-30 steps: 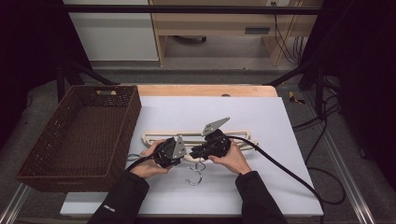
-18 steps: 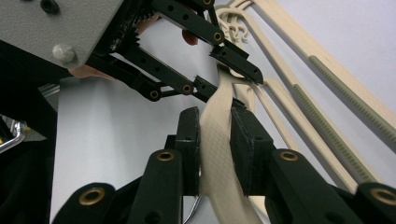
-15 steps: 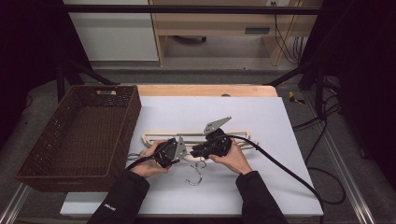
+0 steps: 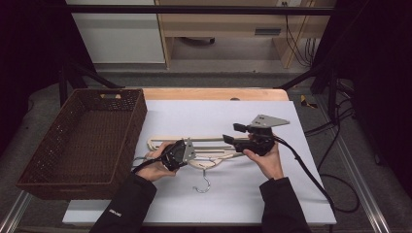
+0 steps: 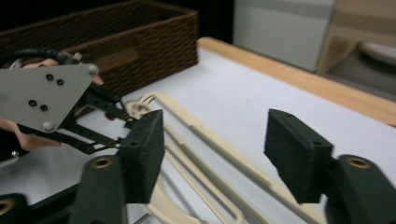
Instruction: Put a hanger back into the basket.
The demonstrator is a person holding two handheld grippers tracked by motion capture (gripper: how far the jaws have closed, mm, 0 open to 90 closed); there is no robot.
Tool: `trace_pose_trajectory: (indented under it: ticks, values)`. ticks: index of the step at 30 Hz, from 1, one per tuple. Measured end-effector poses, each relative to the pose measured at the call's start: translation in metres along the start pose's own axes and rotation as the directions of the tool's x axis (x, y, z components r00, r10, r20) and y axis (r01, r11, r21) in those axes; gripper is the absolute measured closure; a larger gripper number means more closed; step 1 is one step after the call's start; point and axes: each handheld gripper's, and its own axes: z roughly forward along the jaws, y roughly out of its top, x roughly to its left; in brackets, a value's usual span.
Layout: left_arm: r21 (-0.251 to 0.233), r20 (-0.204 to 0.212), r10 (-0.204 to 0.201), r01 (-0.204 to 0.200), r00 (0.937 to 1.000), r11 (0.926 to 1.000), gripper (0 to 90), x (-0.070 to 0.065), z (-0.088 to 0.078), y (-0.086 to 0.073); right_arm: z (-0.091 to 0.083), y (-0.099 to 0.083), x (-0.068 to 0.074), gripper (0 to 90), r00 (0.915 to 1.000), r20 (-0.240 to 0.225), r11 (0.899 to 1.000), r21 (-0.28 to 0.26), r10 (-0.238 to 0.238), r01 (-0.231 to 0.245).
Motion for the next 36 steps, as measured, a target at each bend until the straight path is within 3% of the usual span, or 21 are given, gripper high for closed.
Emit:
trace_pose_trajectory:
  ticks: [1, 2, 3, 4, 5, 7, 11, 17, 18, 23, 26, 28, 29, 31, 32, 33, 34, 35, 36]
  values:
    - [0.0, 0.0, 0.0, 0.0, 1.0, 1.0, 77.1, 0.0, 0.0, 0.0, 0.0, 0.0, 0.0, 33.8, 1.0, 0.0, 1.0, 0.0, 0.0, 0.0]
    - [0.003, -0.001, 0.0, 0.0, 1.0, 1.0, 77.5, 0.003, -0.001, 0.002, -0.016, -0.007, -0.002, 26.8, 0.9992, 0.041, 1.0, -0.006, -0.002, 0.002]
    - [0.003, -0.001, 0.0, 0.0, 1.0, 1.0, 77.7, 0.003, -0.001, 0.002, -0.016, -0.007, -0.002, 26.8, 0.9992, 0.041, 1.0, -0.006, -0.002, 0.002]
    - [-0.016, -0.003, -0.023, 0.023, 0.9997, 0.9996, 78.0, 0.006, -0.001, 0.004, -0.029, -0.014, -0.002, 21.9, 0.9968, 0.08, 1.0, 0.005, -0.005, 0.005]
    - [-0.016, -0.003, -0.023, 0.023, 0.9997, 0.9996, 78.1, 0.006, -0.001, 0.004, -0.029, -0.014, -0.002, 21.9, 0.9968, 0.08, 1.0, 0.005, -0.005, 0.005]
    - [-0.019, -0.006, -0.041, 0.041, 0.9991, 0.999, 78.4, 0.012, -0.002, 0.007, -0.047, -0.025, -0.003, 17.9, 0.9947, 0.101, 1.0, -0.002, 0.014, -0.014]
    - [-0.001, -0.01, -0.035, 0.035, 0.9993, 0.9994, 80.0, 0.021, -0.003, 0.01, -0.067, -0.041, -0.001, 15.4, 0.9927, 0.116, 0.999, -0.005, 0.033, -0.033]
    - [-0.003, -0.013, -0.056, 0.056, 0.9983, 0.9984, 85.7, 0.029, -0.002, 0.014, -0.078, -0.054, -0.001, 14.4, 0.9903, 0.134, 0.999, 0.016, 0.037, -0.039]
    - [-0.025, -0.003, -0.096, 0.096, 0.9953, 0.995, 86.8, 0.031, -0.003, 0.015, -0.08, -0.056, -0.003, 14.2, 0.9891, 0.14, 0.999, 0.015, 0.047, -0.05]
    - [-0.035, -0.004, -0.153, 0.153, 0.9883, 0.9877, 87.1, 0.038, -0.008, 0.013, -0.081, -0.056, -0.003, 13.7, 0.9895, 0.136, 0.999, 0.011, 0.048, -0.05]
    - [-0.051, -0.033, -0.176, 0.175, 0.9838, 0.9833, 87.1, 0.039, -0.016, 0.014, -0.081, -0.056, -0.003, 13.3, 0.9893, 0.139, 0.999, 0.012, 0.043, -0.045]
    - [-0.09, -0.023, -0.217, 0.214, 0.976, 0.9727, 87.1, 0.041, -0.03, 0.016, -0.083, -0.056, -0.002, 12.6, 0.9891, 0.141, 0.999, 0.005, 0.043, -0.044]
    - [-0.09, -0.023, -0.217, 0.214, 0.976, 0.9727, 87.1, 0.041, -0.03, 0.016, -0.083, -0.056, -0.002, 12.6, 0.9891, 0.141, 0.999, 0.005, 0.043, -0.044]
    - [-0.128, -0.007, -0.261, 0.258, 0.9654, 0.9577, 87.1, 0.042, -0.041, 0.018, -0.084, -0.056, -0.001, 11.7, 0.9899, 0.135, 0.999, -0.005, 0.046, -0.045]
    - [-0.142, 0.008, -0.294, 0.292, 0.9557, 0.9457, 87.1, 0.042, -0.049, 0.019, -0.085, -0.056, -0.001, 11.2, 0.9898, 0.135, 0.999, -0.008, 0.047, -0.046]
    - [-0.17, 0.025, -0.338, 0.337, 0.9409, 0.926, 87.1, 0.043, -0.059, 0.019, -0.087, -0.056, 0.0, 9.9, 0.9886, 0.141, 0.998, -0.016, 0.055, -0.053]
    - [-0.17, 0.025, -0.338, 0.337, 0.9409, 0.926, 87.1, 0.043, -0.059, 0.019, -0.087, -0.056, 0.0, 9.9, 0.9886, 0.141, 0.998, -0.016, 0.055, -0.053]
    - [-0.18, 0.044, -0.365, 0.367, 0.93, 0.9128, 87.1, 0.045, -0.067, 0.018, -0.088, -0.056, 0.0, 9.4, 0.989, 0.138, 0.999, -0.014, 0.053, -0.051]
    - [-0.208, 0.063, -0.408, 0.412, 0.9108, 0.8872, 87.1, 0.045, -0.076, 0.017, -0.089, -0.055, 0.001, 7.7, 0.9865, 0.152, 0.998, -0.028, 0.061, -0.057]
